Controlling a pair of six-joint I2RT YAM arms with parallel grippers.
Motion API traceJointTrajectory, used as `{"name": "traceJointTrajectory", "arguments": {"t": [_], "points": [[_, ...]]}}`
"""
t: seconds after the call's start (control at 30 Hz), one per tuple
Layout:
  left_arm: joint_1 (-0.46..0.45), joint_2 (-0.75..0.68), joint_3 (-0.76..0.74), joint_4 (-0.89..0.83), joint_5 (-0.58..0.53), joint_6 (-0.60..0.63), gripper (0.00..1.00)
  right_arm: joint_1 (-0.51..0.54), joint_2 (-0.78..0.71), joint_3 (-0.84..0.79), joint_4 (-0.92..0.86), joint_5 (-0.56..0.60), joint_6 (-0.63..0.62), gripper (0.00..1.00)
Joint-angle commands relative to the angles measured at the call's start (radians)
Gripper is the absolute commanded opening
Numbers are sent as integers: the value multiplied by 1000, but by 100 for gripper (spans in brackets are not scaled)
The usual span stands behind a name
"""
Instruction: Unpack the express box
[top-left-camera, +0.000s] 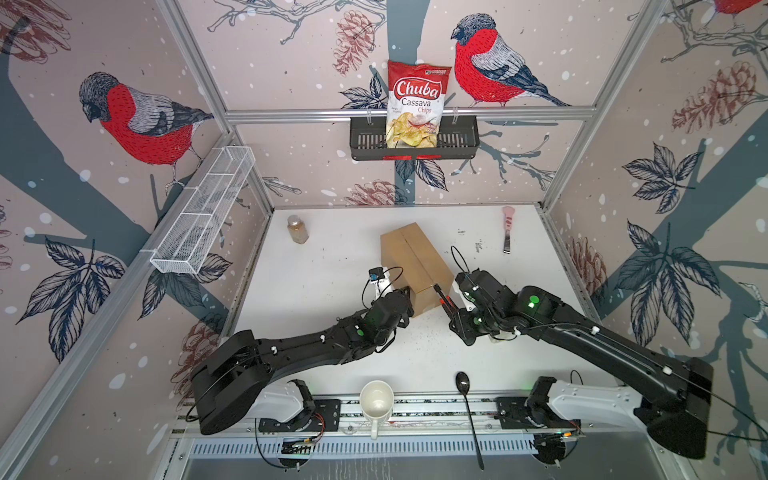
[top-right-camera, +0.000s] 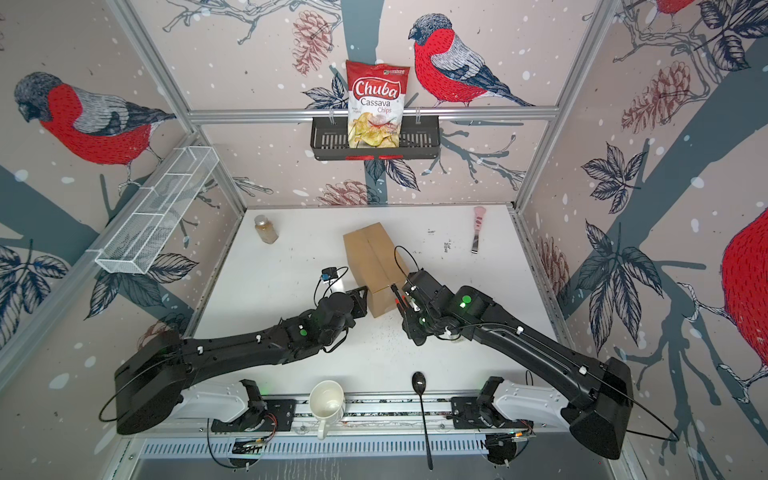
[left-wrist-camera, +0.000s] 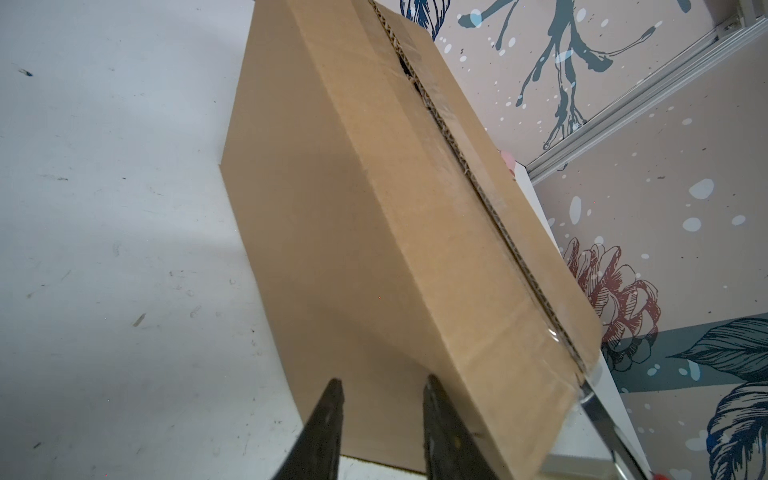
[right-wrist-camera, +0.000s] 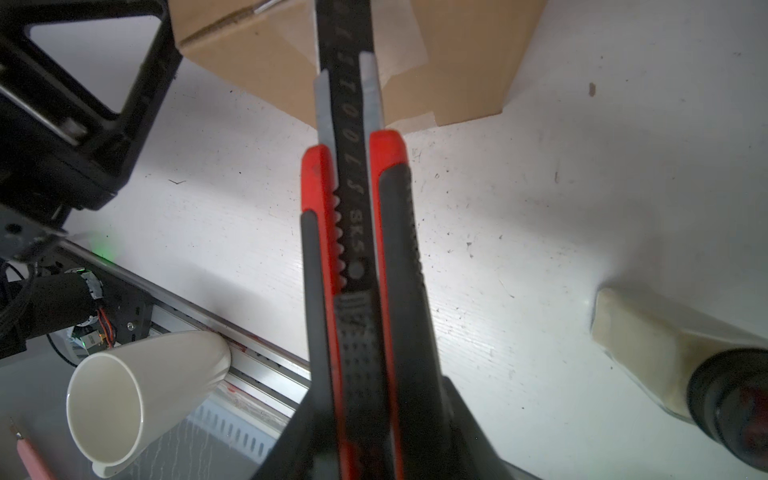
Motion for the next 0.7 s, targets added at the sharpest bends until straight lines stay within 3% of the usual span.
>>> {"name": "traceJointTrajectory", "arguments": {"t": [0.0, 0.67], "points": [[-2, 12, 17, 64, 10, 19, 34, 9, 4, 7, 20, -12, -8, 1], [-7, 47, 32, 108, 28, 22, 33, 21, 33, 18, 61, -48, -17, 1]]}}
